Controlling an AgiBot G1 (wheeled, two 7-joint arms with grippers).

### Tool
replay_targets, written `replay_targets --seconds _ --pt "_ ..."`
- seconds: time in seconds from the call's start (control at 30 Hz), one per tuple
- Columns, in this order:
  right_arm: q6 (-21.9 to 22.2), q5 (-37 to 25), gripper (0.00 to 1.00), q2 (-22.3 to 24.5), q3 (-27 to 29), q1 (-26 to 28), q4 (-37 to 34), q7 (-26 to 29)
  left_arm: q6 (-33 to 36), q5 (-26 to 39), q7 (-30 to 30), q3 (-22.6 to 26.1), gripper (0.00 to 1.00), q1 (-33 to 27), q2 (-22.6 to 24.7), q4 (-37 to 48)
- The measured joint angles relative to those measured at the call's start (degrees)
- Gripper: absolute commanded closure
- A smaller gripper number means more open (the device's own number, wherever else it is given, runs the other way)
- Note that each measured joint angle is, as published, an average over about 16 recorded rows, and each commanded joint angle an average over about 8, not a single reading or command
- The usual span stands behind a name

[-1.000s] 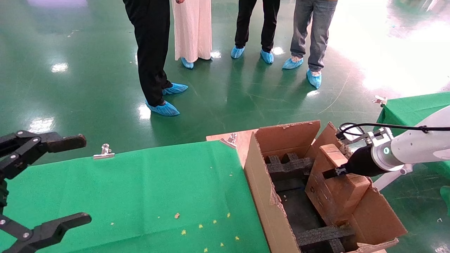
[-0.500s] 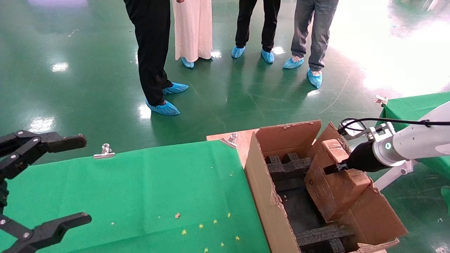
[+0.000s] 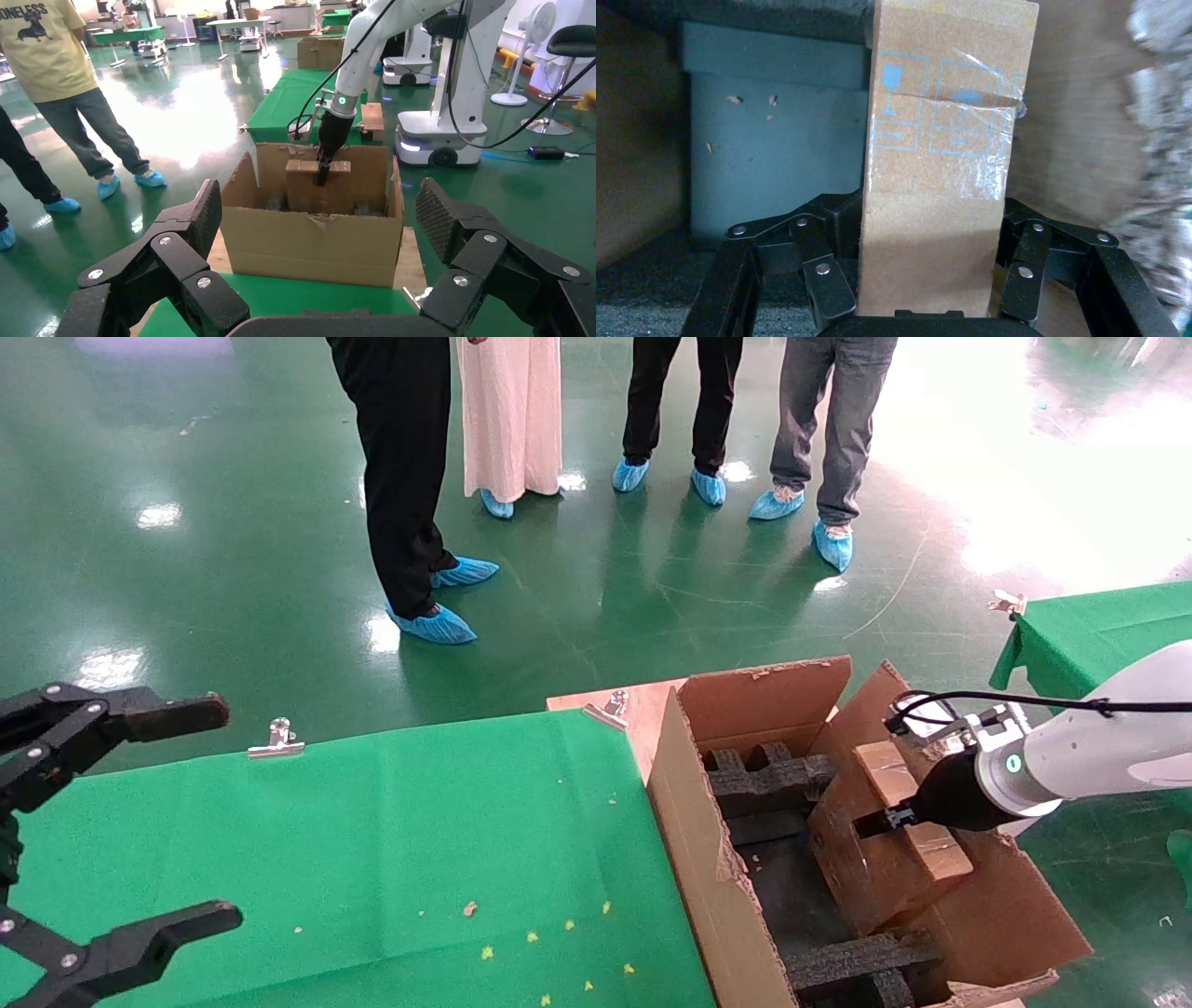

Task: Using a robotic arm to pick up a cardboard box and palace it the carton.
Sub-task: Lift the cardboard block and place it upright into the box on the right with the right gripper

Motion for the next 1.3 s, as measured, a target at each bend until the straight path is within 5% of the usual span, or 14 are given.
replay_targets --seconds 0.9,0.93,1.17,1.2,1.3 --pt "-5.72 2.42 0.99 -3.28 1.23 -5.12 -7.59 -3.67 -0.01 -0.02 0.01 0.03 0.0 0.0 -0.01 0.0" --pt "-5.87 2.5 0.94 -3.36 1.29 -5.21 -7.82 -3.83 -0.02 -0.02 0.01 0.03 0.0 0.0 -0.01 0.0" --pt "-6.63 2.86 0.07 -3.71 1.61 -5.54 -8.85 -4.57 -0.03 -0.04 0.02 0.03 0.0 0.0 -0.01 0.01" --pt "-6.69 2.89 0.0 -3.74 1.63 -5.55 -8.91 -4.63 -0.03 -0.04 0.02 0.03 0.0 0.0 -0.01 0.01" --pt "-6.79 2.92 0.0 -3.77 1.66 -5.57 -9.0 -4.71 -0.03 -0.04 0.02 0.03 0.0 0.01 -0.01 0.01"
